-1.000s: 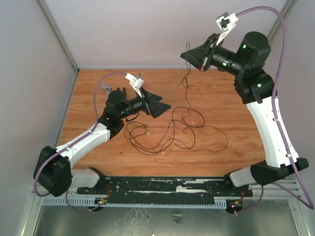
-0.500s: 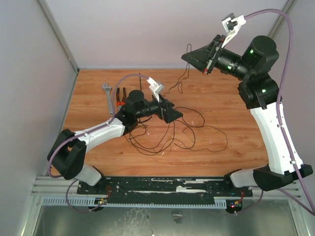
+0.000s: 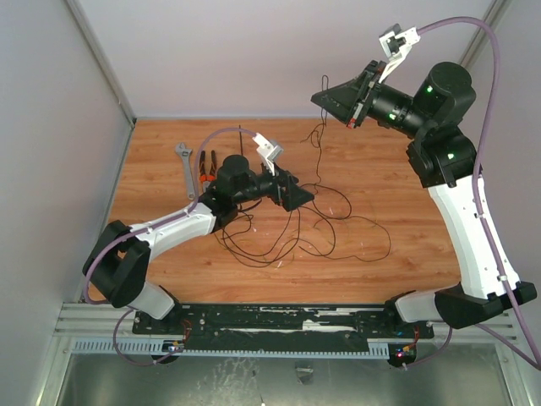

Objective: Zip-tie the wires
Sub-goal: Place the cable at the center of the board.

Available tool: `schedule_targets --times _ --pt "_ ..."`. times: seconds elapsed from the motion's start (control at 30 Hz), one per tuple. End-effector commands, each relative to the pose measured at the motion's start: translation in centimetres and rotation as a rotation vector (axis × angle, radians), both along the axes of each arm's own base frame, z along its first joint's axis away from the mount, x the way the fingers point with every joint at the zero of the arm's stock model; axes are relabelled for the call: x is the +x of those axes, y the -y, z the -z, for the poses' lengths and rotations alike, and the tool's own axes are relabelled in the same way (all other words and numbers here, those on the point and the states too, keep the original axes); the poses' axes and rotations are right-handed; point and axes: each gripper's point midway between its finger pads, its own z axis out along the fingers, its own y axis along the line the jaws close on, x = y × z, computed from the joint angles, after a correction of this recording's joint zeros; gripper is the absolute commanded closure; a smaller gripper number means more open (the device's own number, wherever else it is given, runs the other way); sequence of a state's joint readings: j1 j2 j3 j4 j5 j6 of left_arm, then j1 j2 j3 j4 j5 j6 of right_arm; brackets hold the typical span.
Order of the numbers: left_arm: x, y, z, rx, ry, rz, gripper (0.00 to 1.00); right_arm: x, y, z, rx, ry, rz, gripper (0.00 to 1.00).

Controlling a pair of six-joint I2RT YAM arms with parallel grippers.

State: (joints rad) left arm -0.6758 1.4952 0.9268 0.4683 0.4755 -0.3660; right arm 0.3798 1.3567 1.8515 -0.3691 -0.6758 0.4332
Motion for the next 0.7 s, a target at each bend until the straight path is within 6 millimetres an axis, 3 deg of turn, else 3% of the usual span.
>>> schedule_targets --times 0.0,0.2,0.4,0.47,0.6,0.67 --pt "-0.2 -0.2 -1.7 -0.020 0.050 0.001 0.02 0.6 0.6 -0.1 -0.003 0.011 0.062 1.00" --pt "-0.5 -1.0 -0.6 -0.004 0.047 -0.023 0.02 0.4 0.4 0.2 0.002 0.000 0.046 1.00" --pt "0.2 -0.3 -1.7 -0.012 0.078 -0.015 0.05 -0.2 0.1 -0.1 0.013 0.002 0.012 1.00" --pt "0.3 -0.1 -1.9 -0.012 0.084 -0.008 0.13 -0.1 0.2 0.1 0.010 0.000 0.017 1.00" --pt "0.2 0.2 -1.8 -0.013 0.079 0.010 0.42 0.3 0.2 0.4 0.003 -0.003 0.029 1.00" --pt "0.0 0.1 -1.5 -0.008 0.073 0.015 0.52 0.6 0.3 0.5 -0.001 -0.003 0.044 1.00"
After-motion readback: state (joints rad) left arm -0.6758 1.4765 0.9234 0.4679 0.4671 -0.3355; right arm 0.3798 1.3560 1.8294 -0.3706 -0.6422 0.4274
